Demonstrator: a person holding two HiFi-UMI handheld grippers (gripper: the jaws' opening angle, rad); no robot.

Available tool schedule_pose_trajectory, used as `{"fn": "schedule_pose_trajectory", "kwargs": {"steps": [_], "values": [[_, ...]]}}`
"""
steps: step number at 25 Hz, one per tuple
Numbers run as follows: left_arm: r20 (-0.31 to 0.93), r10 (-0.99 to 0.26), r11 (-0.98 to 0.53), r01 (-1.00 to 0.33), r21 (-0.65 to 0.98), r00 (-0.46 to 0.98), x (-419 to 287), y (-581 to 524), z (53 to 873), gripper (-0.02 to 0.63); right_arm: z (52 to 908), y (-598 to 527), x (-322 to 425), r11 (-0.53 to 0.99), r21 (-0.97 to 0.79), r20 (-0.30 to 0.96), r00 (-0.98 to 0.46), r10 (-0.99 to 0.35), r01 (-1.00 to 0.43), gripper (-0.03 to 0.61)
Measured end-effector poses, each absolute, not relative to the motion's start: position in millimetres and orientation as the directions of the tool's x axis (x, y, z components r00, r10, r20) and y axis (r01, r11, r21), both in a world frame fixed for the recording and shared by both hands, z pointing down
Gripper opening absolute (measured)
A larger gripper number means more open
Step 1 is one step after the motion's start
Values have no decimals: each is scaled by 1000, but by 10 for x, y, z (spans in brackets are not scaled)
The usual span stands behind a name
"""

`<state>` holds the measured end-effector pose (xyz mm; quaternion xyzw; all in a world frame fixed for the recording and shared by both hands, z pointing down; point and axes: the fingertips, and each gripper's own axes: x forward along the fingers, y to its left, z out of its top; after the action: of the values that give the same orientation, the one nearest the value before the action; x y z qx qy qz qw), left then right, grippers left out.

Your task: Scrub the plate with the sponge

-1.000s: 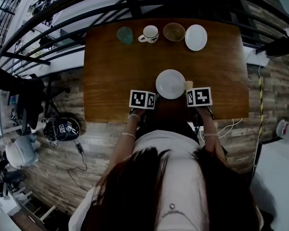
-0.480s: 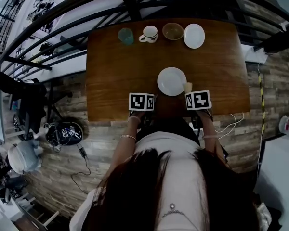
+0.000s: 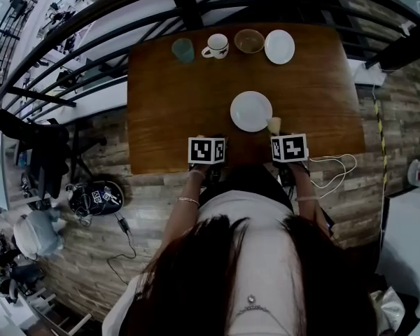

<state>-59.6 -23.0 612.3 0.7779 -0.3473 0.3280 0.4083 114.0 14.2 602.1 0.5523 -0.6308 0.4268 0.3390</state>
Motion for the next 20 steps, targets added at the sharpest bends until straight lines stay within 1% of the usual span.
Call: {"fn": "schedule_pose_trajectory", "kwargs": {"steps": [5, 11, 14, 20], "values": [[784, -310, -444, -811, 381, 538, -660, -199, 6030, 60, 5948, 235, 1104, 28, -134, 889, -132, -438, -991, 97], [770, -354, -444, -820, 360, 530, -734, -127, 5909, 42, 5815, 260, 1059, 80, -80, 834, -110, -541, -994, 97], [759, -369, -454, -817, 356, 536, -757, -91, 5847, 31, 5744, 285, 1034, 80, -64, 810, -99, -578, -995, 97], [736, -381, -477, -801, 362, 559, -783, 29, 5783, 21, 5659, 393, 942, 81, -41, 788, -82, -610, -996, 97]]}}
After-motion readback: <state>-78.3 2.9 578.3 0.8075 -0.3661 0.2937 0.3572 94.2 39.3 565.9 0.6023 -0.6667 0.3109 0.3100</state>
